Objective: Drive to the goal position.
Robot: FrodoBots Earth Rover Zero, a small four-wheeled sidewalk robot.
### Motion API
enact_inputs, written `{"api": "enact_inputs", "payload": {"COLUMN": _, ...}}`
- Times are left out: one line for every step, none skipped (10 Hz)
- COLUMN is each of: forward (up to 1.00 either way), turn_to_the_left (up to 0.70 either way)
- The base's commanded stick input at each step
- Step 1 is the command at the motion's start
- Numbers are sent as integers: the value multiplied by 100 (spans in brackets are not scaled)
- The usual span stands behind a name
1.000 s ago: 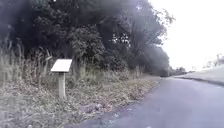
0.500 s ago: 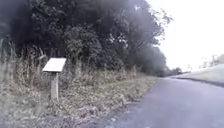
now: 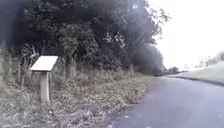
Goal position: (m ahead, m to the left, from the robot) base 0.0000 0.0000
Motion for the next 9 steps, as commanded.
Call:
{"api": "enact_inputs", "payload": {"forward": 0, "turn_to_the_left": -45}}
{"api": "enact_inputs", "payload": {"forward": 0, "turn_to_the_left": -45}}
{"api": "enact_inputs", "payload": {"forward": 0, "turn_to_the_left": -45}}
{"api": "enact_inputs", "payload": {"forward": 0, "turn_to_the_left": -45}}
{"api": "enact_inputs", "payload": {"forward": 0, "turn_to_the_left": -45}}
{"api": "enact_inputs", "payload": {"forward": 0, "turn_to_the_left": -45}}
{"api": "enact_inputs", "payload": {"forward": 0, "turn_to_the_left": -45}}
{"api": "enact_inputs", "payload": {"forward": 0, "turn_to_the_left": -45}}
{"api": "enact_inputs", "payload": {"forward": 0, "turn_to_the_left": -45}}
